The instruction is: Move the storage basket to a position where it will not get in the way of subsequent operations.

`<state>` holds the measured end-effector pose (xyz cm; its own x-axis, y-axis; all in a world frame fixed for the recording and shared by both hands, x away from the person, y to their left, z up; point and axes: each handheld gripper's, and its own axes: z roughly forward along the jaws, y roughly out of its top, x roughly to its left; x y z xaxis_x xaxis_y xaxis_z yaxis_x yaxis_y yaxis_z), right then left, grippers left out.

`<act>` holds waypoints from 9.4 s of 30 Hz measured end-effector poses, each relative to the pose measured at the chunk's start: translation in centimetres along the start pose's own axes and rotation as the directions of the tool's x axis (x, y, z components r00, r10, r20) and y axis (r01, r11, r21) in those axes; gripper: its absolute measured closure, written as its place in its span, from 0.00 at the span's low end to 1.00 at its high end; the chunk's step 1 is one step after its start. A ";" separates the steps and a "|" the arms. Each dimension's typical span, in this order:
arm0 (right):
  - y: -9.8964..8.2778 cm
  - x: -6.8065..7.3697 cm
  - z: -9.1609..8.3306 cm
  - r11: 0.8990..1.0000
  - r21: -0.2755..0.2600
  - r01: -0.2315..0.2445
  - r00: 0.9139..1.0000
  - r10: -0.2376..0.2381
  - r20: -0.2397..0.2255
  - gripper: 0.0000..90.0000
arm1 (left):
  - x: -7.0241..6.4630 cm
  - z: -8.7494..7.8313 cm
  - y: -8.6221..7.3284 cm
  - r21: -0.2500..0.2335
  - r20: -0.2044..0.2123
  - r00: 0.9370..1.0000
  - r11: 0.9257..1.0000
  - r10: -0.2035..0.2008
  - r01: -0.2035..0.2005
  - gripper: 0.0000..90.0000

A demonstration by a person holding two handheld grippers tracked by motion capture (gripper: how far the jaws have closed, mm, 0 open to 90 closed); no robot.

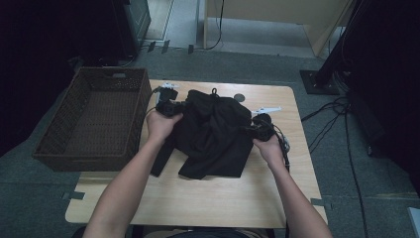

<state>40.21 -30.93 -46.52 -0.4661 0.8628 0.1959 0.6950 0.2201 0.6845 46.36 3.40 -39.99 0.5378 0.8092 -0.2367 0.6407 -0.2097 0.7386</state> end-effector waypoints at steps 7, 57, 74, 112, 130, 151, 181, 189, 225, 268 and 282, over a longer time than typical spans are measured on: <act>0.9 -3.2 0.4 0.998 -0.049 -0.036 0.990 0.043 0.134 0.70 | 2.1 1.5 0.9 0.015 -0.072 0.997 0.999 -0.043 0.044 0.90; -4.3 2.0 -0.7 0.998 -0.036 0.043 0.997 -0.041 0.063 0.70 | -5.4 -0.5 -11.0 0.055 0.136 0.986 0.993 0.093 -0.102 0.44; -6.6 3.4 0.4 0.990 0.042 0.136 0.988 -0.139 0.071 0.80 | -3.6 1.6 -7.7 0.148 0.049 0.995 0.985 0.085 -0.092 1.00; -7.0 4.7 -2.0 0.999 -0.025 0.036 0.999 -0.036 -0.006 0.45 | -5.0 -1.5 -11.1 0.094 0.097 0.991 0.991 0.088 -0.097 0.46; -7.5 6.4 0.4 0.982 0.054 0.182 0.976 -0.187 0.110 0.94 | -5.2 2.1 -14.3 0.105 -0.045 0.982 0.978 0.186 -0.180 0.80; -2.0 0.5 -5.3 0.998 -0.037 0.058 0.995 -0.055 0.079 0.98 | 0.4 -4.8 -4.9 -0.024 0.049 0.999 1.000 -0.011 0.012 1.00; 1.9 2.4 -3.6 0.992 -0.126 -0.009 0.999 0.003 -0.054 0.65 | -0.4 -2.0 -4.0 0.053 0.108 0.994 0.998 0.024 -0.030 0.58; -2.8 5.1 0.4 1.000 -0.026 0.016 0.996 -0.019 -0.086 0.51 | -3.1 -0.2 -7.9 0.130 0.158 0.983 0.985 0.091 -0.113 0.55; 3.7 5.8 -2.9 0.990 -0.116 0.080 0.966 -0.106 -0.235 0.96 | -8.4 4.5 -7.7 0.221 0.304 0.929 0.933 0.212 -0.285 0.99; -4.5 3.5 3.9 0.988 -0.038 0.150 0.978 -0.143 0.150 0.53 | -0.5 6.5 -7.5 0.179 0.066 0.998 0.984 -0.024 0.012 0.94; 0.7 0.2 5.1 0.999 -0.035 0.033 0.982 -0.026 0.186 0.82 | 0.7 6.2 -5.0 0.169 0.052 0.999 0.986 -0.016 0.007 0.99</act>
<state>43.37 -28.27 -49.56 -0.3744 0.9262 0.0440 0.6597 0.2328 0.7146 46.90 1.63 -47.73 0.5554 0.7828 -0.2806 0.7277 -0.2941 0.6196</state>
